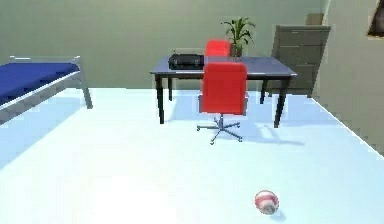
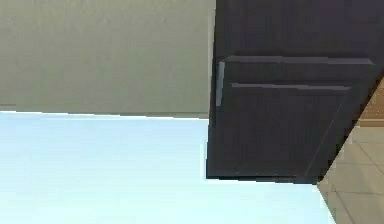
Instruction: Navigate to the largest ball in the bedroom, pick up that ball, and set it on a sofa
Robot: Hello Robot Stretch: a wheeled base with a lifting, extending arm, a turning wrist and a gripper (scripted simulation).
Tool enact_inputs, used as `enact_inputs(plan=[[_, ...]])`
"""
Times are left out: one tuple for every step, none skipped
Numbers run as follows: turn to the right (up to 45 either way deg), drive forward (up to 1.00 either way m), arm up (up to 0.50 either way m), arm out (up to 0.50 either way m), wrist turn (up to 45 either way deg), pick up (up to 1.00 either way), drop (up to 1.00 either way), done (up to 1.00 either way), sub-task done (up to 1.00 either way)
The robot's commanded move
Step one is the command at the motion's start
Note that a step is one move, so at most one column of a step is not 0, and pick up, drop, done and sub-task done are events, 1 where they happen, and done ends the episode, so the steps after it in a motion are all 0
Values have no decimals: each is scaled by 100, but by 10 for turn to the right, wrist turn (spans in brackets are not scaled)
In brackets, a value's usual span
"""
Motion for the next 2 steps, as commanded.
enact_inputs(plan=[[-210,0,0,0,0,0,0,0,0],[0,100,0,0,0,0,0,0,0]])
